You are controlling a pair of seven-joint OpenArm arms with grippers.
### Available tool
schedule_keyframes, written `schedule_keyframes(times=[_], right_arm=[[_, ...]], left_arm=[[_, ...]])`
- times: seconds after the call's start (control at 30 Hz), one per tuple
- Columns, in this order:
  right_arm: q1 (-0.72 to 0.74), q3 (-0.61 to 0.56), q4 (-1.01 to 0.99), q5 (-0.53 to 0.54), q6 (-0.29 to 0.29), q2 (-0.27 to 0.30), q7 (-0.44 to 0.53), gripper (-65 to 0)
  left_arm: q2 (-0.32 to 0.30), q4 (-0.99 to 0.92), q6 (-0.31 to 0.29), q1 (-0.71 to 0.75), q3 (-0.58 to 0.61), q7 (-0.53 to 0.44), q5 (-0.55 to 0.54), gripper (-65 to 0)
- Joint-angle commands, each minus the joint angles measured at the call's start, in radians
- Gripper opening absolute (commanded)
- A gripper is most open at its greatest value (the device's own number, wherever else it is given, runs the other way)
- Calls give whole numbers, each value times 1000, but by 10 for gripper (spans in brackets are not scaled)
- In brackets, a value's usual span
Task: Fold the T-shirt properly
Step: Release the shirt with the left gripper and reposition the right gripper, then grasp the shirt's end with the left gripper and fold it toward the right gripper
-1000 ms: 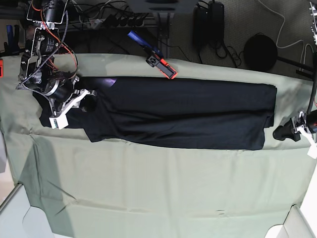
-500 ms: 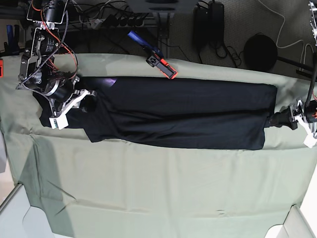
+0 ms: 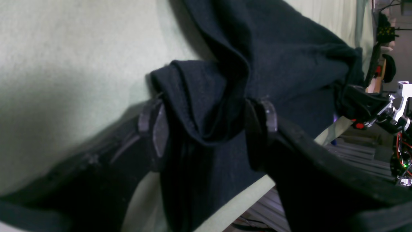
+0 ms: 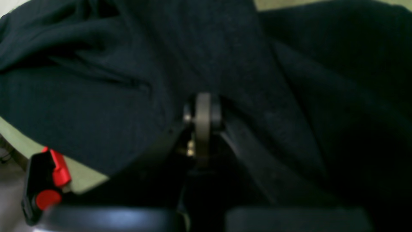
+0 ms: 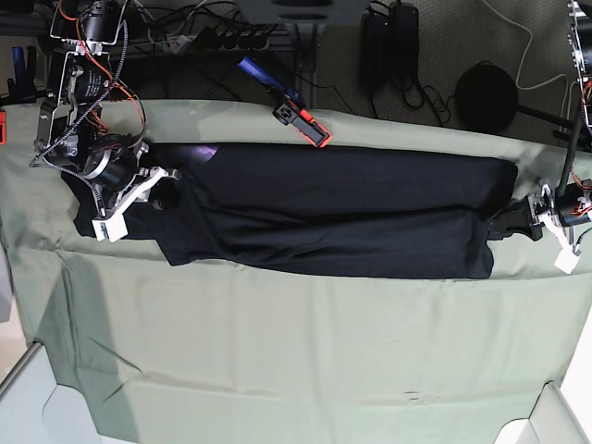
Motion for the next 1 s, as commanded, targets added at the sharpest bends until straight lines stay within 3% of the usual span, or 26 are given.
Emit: schedule_keyframes(times=[0.0, 0.43, 0.97], right_arm=[[11, 6, 17, 13, 49, 13, 15, -650], [11, 6, 17, 21, 49, 13, 15, -650], [11, 6, 17, 31, 49, 13, 15, -650]], left_arm=[[-13, 14, -21, -16, -5, -3, -8, -259], [12, 60, -21, -21, -5, 9, -29, -259], [84, 75, -21, -18, -4, -57, 124, -261]])
